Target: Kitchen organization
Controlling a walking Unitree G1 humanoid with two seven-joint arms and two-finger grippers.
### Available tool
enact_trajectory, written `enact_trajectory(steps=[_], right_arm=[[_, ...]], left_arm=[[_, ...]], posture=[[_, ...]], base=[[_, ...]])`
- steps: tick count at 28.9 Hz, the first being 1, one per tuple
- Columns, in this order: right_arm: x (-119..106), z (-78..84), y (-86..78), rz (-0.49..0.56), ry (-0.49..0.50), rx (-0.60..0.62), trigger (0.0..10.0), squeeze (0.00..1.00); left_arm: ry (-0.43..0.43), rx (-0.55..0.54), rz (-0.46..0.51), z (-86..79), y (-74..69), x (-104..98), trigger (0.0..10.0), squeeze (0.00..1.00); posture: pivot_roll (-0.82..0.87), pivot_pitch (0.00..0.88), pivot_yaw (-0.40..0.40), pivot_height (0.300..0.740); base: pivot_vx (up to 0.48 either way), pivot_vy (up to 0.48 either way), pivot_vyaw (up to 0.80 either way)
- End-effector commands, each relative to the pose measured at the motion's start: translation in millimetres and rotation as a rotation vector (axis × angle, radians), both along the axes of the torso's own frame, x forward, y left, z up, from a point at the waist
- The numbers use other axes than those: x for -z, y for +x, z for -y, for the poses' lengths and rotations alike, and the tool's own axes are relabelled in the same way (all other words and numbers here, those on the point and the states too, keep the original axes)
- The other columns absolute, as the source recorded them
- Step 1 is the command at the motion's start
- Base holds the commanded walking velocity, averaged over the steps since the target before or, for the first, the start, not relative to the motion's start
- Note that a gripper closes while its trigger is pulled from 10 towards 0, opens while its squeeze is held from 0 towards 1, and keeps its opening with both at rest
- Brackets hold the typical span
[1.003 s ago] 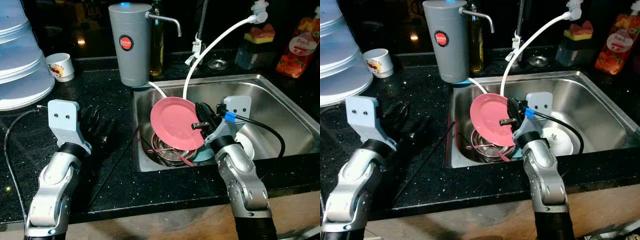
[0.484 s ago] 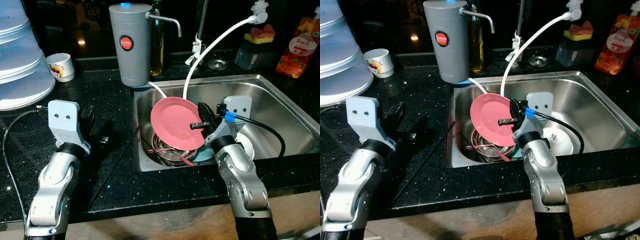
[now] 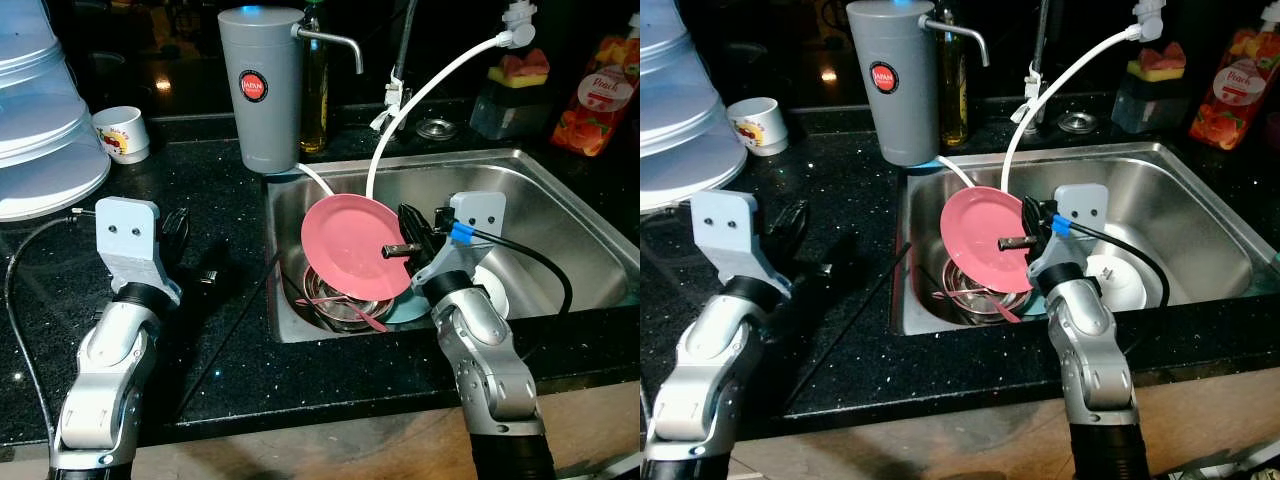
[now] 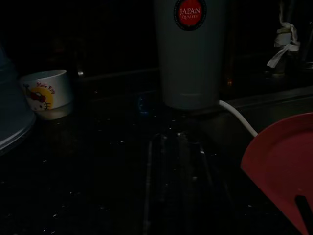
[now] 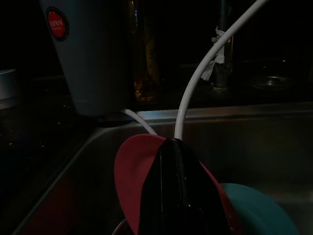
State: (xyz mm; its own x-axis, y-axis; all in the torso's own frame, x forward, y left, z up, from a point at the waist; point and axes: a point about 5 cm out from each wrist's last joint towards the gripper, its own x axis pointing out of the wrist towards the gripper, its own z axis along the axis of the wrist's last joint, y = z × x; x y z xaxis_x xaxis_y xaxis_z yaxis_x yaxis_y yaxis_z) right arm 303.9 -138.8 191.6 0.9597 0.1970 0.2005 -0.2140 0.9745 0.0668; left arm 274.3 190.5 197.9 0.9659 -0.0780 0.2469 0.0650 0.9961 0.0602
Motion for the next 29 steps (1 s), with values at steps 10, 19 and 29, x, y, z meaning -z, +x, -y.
enact_trajectory(steps=[10,19,29], right_arm=[[3.1,-3.5,1.5,-0.023,-0.001,-0.01,10.0,0.64],[3.3,-4.5,1.6,-0.025,-0.01,-0.018,10.0,0.0],[4.7,-5.1,1.6,-0.039,-0.009,-0.021,10.0,0.0]], left_arm=[[0.008,-0.014,-0.015,0.6,1.3,2.9,10.0,1.0],[0.008,-0.027,-0.013,-0.9,1.9,2.8,10.0,0.0],[0.011,-0.028,-0.016,0.1,2.5,2.9,10.0,0.0]], posture=[[0.02,0.015,0.013,0.74],[0.02,0.014,0.01,0.74],[0.02,0.014,0.011,0.74]], base=[[0.0,0.0,0.0],[0.0,0.0,0.0],[0.0,0.0,0.0]])
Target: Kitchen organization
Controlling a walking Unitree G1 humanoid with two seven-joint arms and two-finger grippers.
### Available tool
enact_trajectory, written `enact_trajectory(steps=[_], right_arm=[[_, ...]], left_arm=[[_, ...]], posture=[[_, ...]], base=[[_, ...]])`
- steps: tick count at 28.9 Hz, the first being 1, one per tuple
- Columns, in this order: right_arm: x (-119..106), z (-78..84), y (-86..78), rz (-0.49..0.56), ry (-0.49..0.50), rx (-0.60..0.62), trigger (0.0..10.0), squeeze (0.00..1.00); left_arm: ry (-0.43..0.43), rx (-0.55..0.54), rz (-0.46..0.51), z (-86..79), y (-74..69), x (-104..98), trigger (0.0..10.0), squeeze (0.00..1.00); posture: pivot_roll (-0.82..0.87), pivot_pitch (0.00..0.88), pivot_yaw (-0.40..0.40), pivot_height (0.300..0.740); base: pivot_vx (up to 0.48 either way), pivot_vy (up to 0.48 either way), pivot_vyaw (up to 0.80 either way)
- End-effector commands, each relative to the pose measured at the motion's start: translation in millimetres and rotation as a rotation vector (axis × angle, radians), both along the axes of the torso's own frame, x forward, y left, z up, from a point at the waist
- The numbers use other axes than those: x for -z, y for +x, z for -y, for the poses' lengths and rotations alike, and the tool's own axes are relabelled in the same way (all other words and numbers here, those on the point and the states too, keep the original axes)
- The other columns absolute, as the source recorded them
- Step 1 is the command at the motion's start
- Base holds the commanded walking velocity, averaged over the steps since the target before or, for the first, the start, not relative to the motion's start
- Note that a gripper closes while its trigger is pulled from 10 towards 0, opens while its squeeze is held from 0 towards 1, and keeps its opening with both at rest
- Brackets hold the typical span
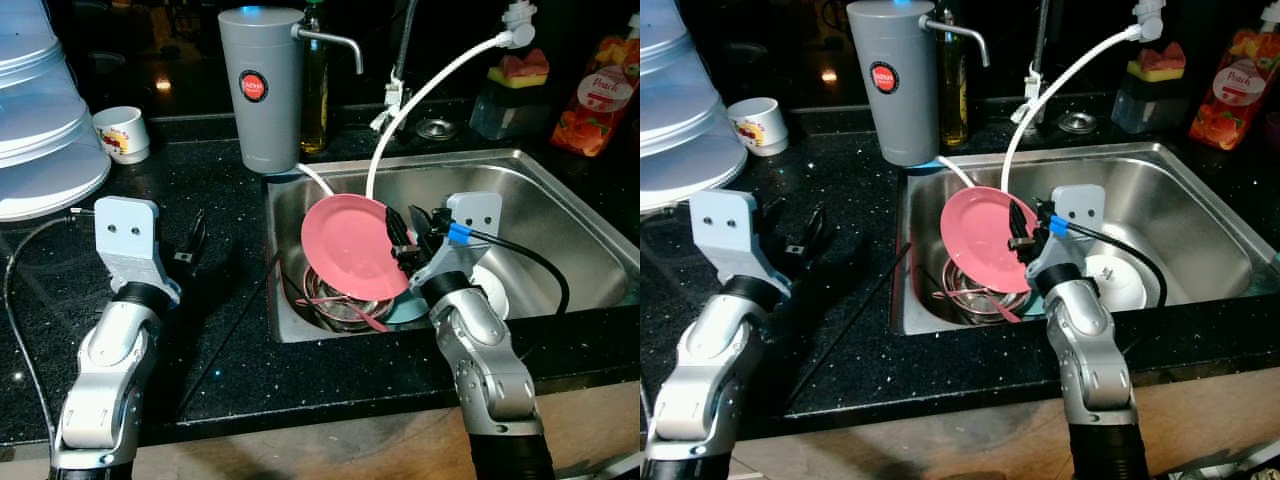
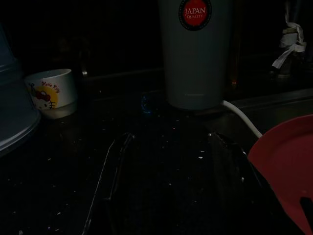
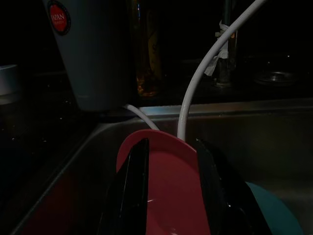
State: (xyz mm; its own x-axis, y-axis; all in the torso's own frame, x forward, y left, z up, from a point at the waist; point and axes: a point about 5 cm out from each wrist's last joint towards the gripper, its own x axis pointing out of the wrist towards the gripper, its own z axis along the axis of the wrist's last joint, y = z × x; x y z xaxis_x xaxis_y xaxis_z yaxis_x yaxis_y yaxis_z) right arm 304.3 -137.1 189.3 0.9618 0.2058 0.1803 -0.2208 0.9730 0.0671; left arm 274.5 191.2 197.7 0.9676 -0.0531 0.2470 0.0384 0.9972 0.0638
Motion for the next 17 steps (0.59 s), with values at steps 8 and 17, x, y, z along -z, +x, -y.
enact_trajectory(steps=[8,17], right_arm=[[2.6,-2.9,0.9,-0.019,-0.007,-0.007,10.0,0.0],[2.9,-2.3,0.6,-0.021,-0.007,-0.003,10.0,0.0]], left_arm=[[0.009,0.003,-0.017,1.6,2.6,2.6,10.0,0.0],[0.007,0.005,-0.02,1.6,2.4,2.9,10.0,0.0]], posture=[[0.02,0.015,0.013,0.74],[0.02,0.017,0.015,0.74]], base=[[0.0,0.0,0.0],[0.0,0.0,0.0]])
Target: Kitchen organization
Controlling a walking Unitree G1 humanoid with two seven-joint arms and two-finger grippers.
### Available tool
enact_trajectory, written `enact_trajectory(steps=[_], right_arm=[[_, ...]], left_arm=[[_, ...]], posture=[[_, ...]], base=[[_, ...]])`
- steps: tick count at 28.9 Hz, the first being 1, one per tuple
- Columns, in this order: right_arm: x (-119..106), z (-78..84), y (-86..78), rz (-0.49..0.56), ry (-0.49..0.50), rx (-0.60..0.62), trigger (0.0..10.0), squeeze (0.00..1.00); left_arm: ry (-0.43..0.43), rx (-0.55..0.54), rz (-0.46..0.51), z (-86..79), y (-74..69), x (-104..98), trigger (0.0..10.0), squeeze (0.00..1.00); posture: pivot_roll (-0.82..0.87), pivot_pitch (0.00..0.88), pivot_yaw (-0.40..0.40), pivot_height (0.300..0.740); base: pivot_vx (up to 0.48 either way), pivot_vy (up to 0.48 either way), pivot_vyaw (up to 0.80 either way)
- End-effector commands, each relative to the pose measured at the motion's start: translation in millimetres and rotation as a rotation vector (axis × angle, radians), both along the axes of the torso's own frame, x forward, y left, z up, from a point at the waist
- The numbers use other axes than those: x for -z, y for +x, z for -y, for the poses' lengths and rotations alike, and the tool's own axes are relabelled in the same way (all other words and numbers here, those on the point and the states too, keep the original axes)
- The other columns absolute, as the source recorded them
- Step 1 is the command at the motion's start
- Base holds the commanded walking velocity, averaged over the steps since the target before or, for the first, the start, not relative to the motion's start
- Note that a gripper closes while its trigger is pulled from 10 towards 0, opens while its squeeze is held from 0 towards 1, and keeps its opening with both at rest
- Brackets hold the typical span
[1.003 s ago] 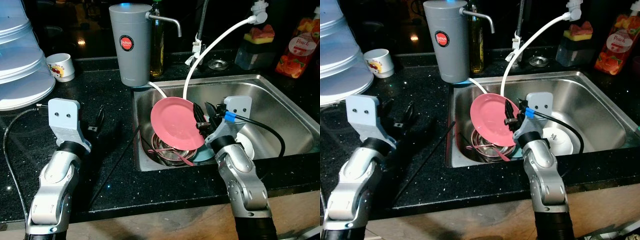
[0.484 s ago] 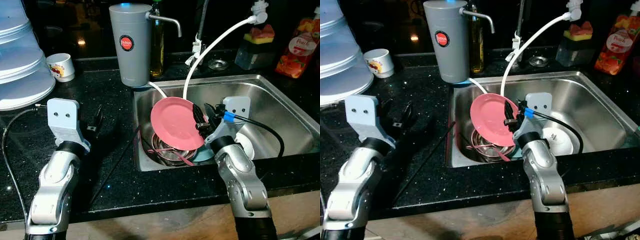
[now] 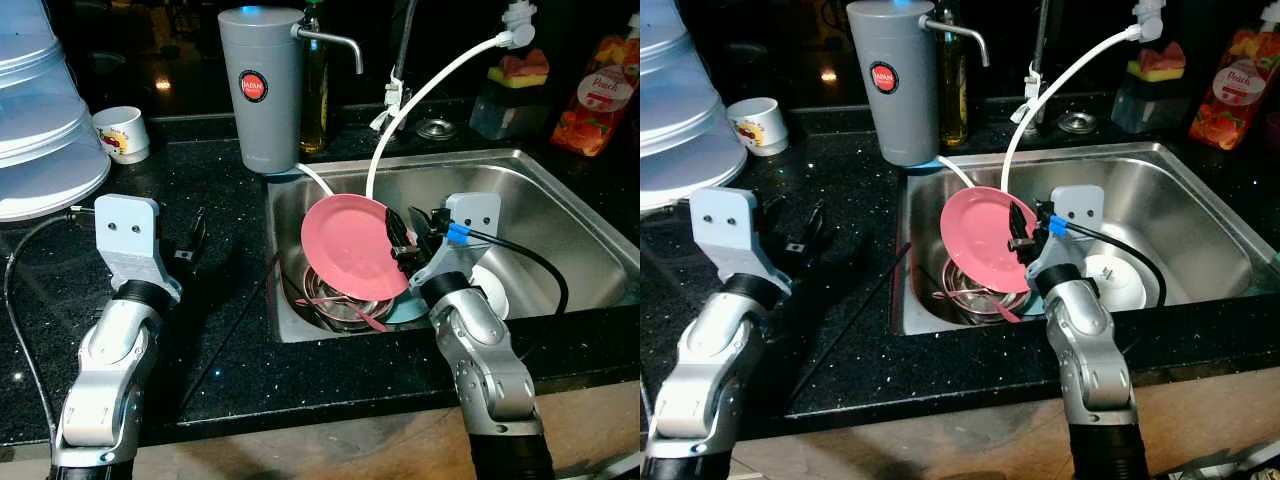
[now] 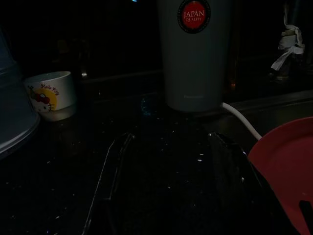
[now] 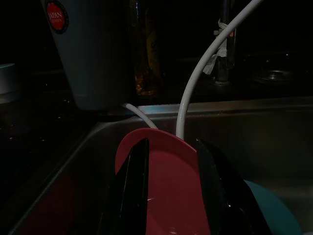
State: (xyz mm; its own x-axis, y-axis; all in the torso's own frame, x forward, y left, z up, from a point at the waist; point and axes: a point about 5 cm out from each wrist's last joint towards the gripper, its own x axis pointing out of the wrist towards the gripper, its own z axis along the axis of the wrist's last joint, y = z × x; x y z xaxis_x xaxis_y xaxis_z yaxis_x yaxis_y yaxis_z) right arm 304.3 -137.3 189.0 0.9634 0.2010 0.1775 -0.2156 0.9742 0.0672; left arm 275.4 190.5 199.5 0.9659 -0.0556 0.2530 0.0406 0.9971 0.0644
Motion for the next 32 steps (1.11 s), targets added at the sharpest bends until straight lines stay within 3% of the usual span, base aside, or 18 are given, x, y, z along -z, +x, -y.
enact_trajectory(steps=[1,19,32], right_arm=[[2.6,-2.5,0.6,-0.019,-0.007,-0.007,10.0,0.0],[3.1,-3.0,1.4,-0.015,-0.009,-0.003,10.0,0.0],[13.9,5.7,4.4,-0.082,-0.077,0.018,10.0,0.0]], left_arm=[[0.006,0.002,-0.026,1.0,1.5,4.6,10.0,0.0],[0.006,0.017,-0.023,5.0,2.5,5.2,10.0,0.0],[0.02,0.023,-0.051,4.2,1.2,10.6,10.0,0.0]], posture=[[0.02,0.017,0.015,0.74],[0.02,0.0,0.017,0.74],[0.02,0.0,0.015,0.74]], base=[[0.0,0.0,0.0],[0.0,0.0,0.0],[0.0,0.0,0.0]])
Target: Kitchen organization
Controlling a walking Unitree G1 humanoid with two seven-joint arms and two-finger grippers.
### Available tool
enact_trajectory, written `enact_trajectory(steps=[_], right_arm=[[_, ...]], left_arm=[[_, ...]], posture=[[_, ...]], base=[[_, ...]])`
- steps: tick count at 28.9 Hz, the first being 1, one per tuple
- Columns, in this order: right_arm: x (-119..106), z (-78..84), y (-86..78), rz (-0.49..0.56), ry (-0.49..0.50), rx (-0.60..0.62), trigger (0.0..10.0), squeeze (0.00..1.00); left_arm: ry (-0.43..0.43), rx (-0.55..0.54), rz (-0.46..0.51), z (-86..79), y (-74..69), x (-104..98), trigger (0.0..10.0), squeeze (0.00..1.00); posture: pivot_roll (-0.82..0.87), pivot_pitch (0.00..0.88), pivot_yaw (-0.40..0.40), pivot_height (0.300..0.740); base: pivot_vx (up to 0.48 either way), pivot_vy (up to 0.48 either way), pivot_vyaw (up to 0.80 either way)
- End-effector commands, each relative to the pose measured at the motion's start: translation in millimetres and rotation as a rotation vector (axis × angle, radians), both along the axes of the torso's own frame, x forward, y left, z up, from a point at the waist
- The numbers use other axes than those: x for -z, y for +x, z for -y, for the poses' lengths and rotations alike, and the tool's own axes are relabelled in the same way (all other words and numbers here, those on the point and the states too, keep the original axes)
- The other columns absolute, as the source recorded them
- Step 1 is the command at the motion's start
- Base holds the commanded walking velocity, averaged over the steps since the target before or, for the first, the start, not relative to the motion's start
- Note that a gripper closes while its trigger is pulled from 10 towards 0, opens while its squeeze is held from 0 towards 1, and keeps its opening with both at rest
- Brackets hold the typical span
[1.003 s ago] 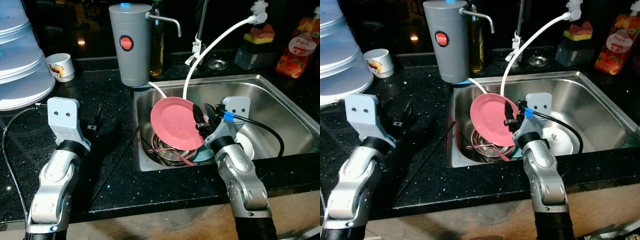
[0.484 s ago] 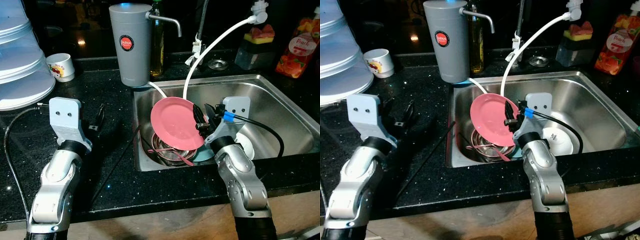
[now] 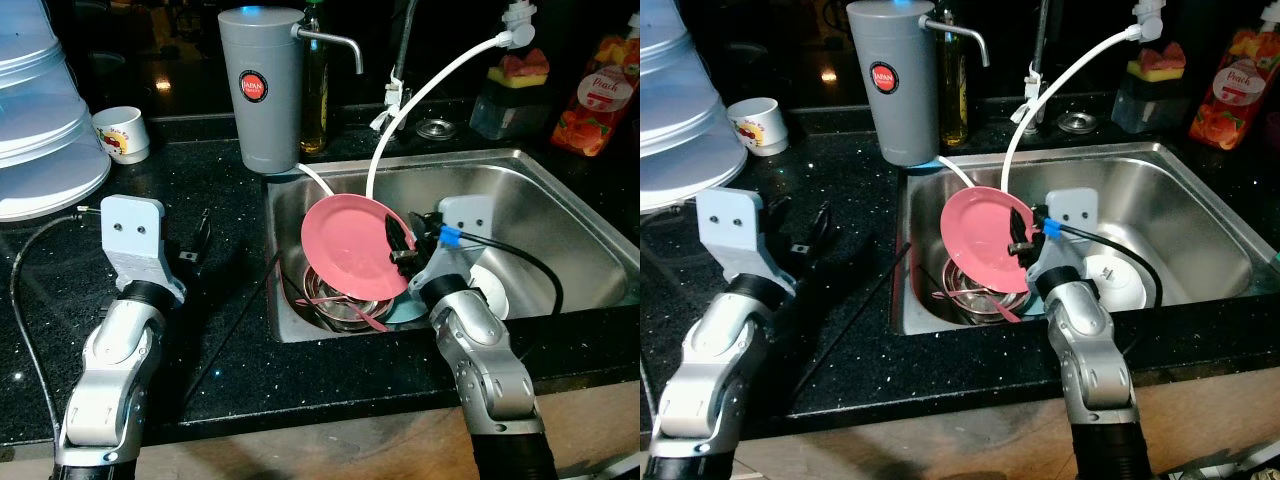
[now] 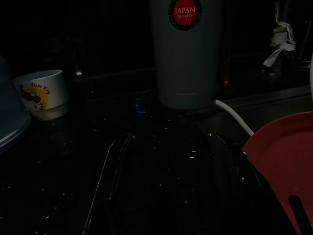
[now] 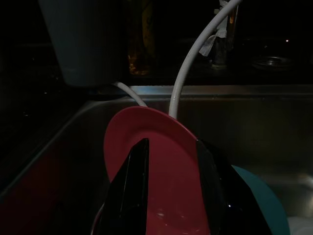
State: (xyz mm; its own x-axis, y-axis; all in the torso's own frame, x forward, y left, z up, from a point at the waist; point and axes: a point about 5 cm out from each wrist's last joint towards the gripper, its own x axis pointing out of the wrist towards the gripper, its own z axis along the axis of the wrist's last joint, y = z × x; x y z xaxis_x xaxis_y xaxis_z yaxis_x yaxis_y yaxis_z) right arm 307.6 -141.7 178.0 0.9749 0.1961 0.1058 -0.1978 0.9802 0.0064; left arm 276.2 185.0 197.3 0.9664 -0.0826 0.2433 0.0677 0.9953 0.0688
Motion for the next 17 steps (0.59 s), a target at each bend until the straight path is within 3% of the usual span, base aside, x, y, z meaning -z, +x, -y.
enact_trajectory(steps=[1,10,12,17], right_arm=[[2.9,1.3,1.1,-0.023,-0.002,0.003,10.0,0.0],[6.1,-4.9,0.6,-0.042,-0.006,-0.017,10.0,0.0],[6.0,1.3,3.9,-0.045,-0.023,0.004,10.0,0.0],[5.2,7.1,6.4,-0.053,-0.048,0.021,10.0,0.0]], left_arm=[[0.016,-0.004,-0.041,-1.3,0.3,8.4,10.0,0.0],[0.016,-0.018,-0.05,-1.9,0.8,9.9,10.0,0.0],[-0.015,-0.021,-0.11,-2.1,3.8,13.8,10.0,0.0],[-0.02,-0.033,-0.113,-4.2,8.4,13.3,10.0,0.0]], posture=[[0.02,0.0,0.015,0.74],[0.02,0.0,0.012,0.74],[0.02,0.0,0.011,0.74],[0.01,0.0,0.008,0.74]], base=[[0.0,0.0,0.0],[0.0,0.0,0.0],[0.0,0.0,0.0],[0.0,0.0,0.0]])
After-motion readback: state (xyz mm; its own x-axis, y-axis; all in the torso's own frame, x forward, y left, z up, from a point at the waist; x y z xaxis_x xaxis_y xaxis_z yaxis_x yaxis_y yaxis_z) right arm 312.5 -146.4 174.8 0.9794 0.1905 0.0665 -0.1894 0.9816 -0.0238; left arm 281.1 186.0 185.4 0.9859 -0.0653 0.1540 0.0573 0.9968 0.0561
